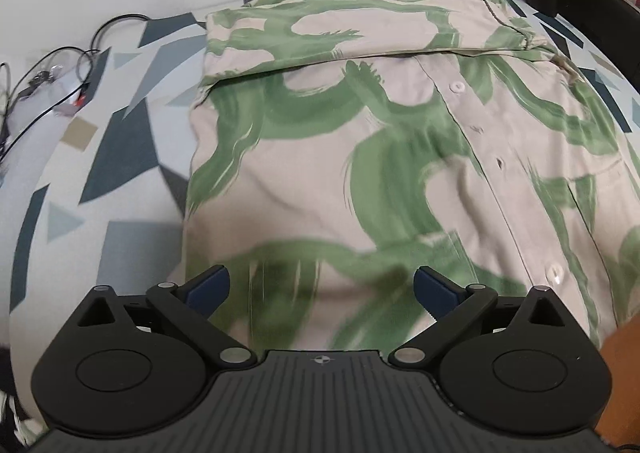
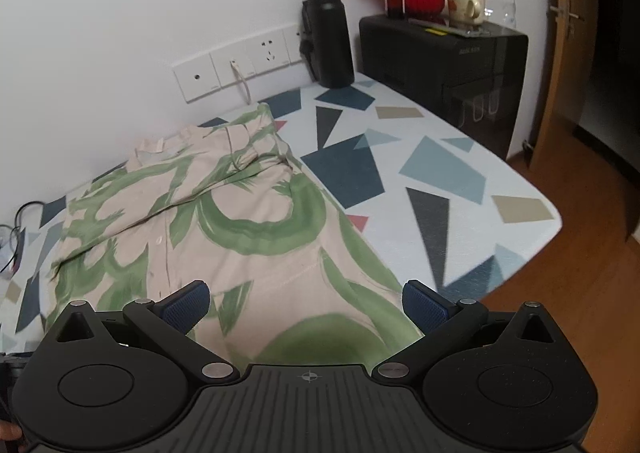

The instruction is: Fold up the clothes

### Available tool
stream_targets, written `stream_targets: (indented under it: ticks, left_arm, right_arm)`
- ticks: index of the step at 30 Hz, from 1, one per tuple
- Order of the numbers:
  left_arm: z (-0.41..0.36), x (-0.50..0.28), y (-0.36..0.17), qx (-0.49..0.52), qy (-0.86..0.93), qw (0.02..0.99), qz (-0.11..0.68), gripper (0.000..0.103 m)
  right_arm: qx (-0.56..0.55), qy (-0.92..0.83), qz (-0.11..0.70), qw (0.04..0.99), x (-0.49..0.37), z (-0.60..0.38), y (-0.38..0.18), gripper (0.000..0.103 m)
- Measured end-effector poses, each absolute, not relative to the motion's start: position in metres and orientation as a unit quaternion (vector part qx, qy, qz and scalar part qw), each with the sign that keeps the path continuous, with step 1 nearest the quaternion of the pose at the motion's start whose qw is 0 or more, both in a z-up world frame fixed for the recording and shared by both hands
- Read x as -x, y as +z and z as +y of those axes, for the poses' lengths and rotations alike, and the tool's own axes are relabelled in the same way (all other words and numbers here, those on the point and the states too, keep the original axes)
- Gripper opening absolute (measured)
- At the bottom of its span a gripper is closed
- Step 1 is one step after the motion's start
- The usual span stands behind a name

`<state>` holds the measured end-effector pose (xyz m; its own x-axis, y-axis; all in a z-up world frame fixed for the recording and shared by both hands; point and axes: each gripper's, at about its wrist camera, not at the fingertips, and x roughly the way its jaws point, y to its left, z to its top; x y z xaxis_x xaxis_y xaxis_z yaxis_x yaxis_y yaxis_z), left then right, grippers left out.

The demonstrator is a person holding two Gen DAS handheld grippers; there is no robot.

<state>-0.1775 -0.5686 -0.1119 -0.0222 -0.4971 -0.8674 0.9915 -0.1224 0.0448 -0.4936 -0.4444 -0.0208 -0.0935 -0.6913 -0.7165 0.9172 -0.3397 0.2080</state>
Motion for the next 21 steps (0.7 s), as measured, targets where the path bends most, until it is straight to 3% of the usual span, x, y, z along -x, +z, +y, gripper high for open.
stream_targets:
  ticks: [21]
  left_arm:
    - [-0.505, 0.201, -0.104, -0.380, -0.648, 0.588, 0.301, 0.101]
  right_arm:
    - [-0.400, -0.743, 0.104, 0.527, 0.531, -0.342, -0.025, 0.102]
